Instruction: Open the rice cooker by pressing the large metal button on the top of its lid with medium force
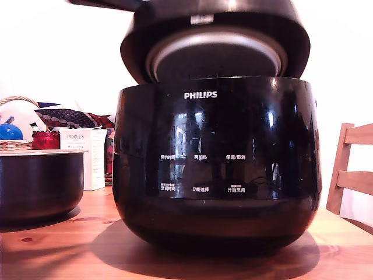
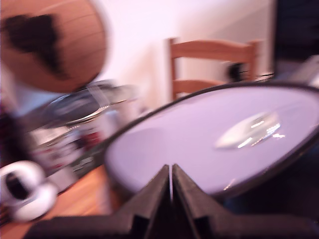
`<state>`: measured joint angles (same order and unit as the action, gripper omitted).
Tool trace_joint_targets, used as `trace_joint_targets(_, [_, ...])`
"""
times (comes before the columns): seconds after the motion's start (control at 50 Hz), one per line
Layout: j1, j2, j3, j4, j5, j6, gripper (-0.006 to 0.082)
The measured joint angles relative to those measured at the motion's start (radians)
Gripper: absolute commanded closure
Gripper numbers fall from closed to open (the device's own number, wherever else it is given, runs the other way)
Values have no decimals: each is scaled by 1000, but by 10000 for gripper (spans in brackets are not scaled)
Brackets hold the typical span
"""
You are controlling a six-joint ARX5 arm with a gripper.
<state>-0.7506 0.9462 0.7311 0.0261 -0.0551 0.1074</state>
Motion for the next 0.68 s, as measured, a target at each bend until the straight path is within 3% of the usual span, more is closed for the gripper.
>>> trace_joint_targets(0.44, [138,-181,0,-126,-154,53,786])
trace_joint_targets(0.68, [184,-253,0,-135,-185,54,786])
